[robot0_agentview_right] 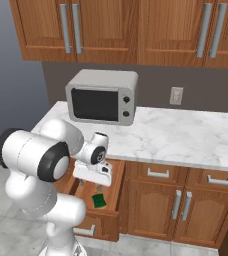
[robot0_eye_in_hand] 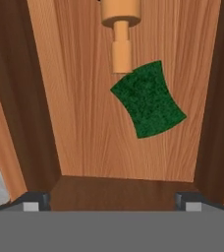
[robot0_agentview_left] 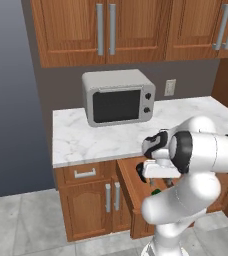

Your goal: Restock the sink supplies by placing the sponge and soap dispenser on the counter and next to the sink. Make sure the soap dispenser is upright.

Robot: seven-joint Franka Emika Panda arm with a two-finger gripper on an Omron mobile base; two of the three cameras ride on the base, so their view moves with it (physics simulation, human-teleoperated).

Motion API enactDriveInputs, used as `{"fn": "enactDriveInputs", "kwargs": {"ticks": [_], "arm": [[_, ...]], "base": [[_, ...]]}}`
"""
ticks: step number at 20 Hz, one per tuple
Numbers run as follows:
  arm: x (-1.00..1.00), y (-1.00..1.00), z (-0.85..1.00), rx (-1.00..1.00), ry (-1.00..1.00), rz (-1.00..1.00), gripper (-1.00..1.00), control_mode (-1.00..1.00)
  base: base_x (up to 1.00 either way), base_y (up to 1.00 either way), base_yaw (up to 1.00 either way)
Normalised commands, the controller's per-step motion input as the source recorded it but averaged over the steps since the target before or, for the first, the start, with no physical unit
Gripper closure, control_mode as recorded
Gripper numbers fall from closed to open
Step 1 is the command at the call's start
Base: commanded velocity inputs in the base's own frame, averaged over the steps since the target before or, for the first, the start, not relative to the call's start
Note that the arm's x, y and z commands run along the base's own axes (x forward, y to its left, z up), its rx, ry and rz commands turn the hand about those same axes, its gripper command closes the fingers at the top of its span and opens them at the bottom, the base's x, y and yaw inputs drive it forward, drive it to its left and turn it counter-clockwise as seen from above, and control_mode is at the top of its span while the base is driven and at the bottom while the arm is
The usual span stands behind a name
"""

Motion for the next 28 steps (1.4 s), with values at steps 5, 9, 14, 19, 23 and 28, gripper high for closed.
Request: {"fn": "enactDriveInputs", "kwargs": {"ticks": [5,9,14,19,23,28], "arm": [[0.30,0.00,-0.08,-0.06,0.00,0.00,-1.00,-1.00],[0.21,0.00,-0.12,-0.03,0.00,0.01,-1.00,-1.00],[0.11,0.00,-0.19,0.00,0.00,0.00,-1.00,-1.00],[0.00,0.00,-0.23,0.00,-0.04,0.00,-1.00,-1.00],[0.00,0.00,-0.10,0.00,-0.05,0.00,-1.00,-1.00],[0.02,0.00,-0.02,0.00,-0.07,0.00,-1.00,-1.00]], "base": [[0.00,0.00,0.00],[0.00,0.00,0.00],[0.00,0.00,0.00],[0.00,0.00,0.00],[0.00,0.00,0.00],[0.00,0.00,0.00]]}}
